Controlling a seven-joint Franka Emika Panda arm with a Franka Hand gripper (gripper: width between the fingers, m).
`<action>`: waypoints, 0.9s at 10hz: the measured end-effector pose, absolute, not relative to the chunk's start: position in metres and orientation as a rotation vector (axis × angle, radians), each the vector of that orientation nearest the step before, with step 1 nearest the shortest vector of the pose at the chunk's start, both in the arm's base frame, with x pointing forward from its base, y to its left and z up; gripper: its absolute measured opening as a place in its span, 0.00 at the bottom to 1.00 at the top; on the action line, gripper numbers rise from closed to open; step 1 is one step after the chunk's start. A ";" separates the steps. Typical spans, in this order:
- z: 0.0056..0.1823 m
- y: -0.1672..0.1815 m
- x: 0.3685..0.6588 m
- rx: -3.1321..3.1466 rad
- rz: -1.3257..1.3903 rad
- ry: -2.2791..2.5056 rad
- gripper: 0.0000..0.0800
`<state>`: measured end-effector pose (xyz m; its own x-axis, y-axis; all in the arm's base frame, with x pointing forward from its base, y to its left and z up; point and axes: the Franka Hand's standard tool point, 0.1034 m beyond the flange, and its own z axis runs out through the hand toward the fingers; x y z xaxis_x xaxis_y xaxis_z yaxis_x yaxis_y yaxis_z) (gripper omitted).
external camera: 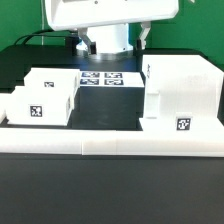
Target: Assemble drawer
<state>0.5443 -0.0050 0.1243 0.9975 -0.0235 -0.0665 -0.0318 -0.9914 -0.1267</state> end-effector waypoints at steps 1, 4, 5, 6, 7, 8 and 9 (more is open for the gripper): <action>0.123 -0.007 0.544 -3.013 0.097 0.037 0.81; 0.098 -0.029 0.525 -3.051 0.040 0.039 0.81; 0.087 -0.041 0.520 -3.068 0.012 0.028 0.81; 0.075 -0.051 0.518 -3.079 -0.006 -0.008 0.81; 0.060 -0.062 0.516 -3.090 -0.026 -0.027 0.81; 0.052 -0.066 0.514 -3.097 -0.027 -0.033 0.81; 0.047 -0.068 0.513 -3.100 -0.023 -0.050 0.81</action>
Offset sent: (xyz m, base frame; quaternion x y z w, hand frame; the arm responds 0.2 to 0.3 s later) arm -0.0216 -0.0303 -0.0240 -0.0501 0.0352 -0.0147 0.9980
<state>0.5133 -0.0679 0.0473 0.9994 0.0322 0.0157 0.0328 -0.9986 -0.0409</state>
